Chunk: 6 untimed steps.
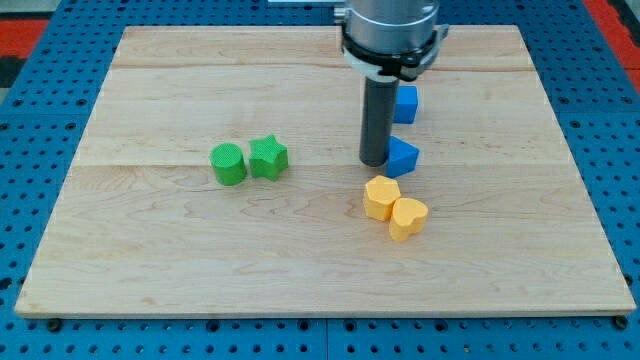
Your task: Push the yellow hexagon to the bottom of the blue triangle
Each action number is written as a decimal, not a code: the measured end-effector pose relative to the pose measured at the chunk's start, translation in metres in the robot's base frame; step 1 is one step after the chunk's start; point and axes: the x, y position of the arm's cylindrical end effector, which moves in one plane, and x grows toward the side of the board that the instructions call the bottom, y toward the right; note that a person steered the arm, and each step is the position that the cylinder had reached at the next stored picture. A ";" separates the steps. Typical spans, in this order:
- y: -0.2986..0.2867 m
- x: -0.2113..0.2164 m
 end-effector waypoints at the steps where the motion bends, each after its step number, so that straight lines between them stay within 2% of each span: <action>1: -0.014 0.000; 2: -0.085 0.005; 3: -0.067 0.036; 6: -0.002 0.060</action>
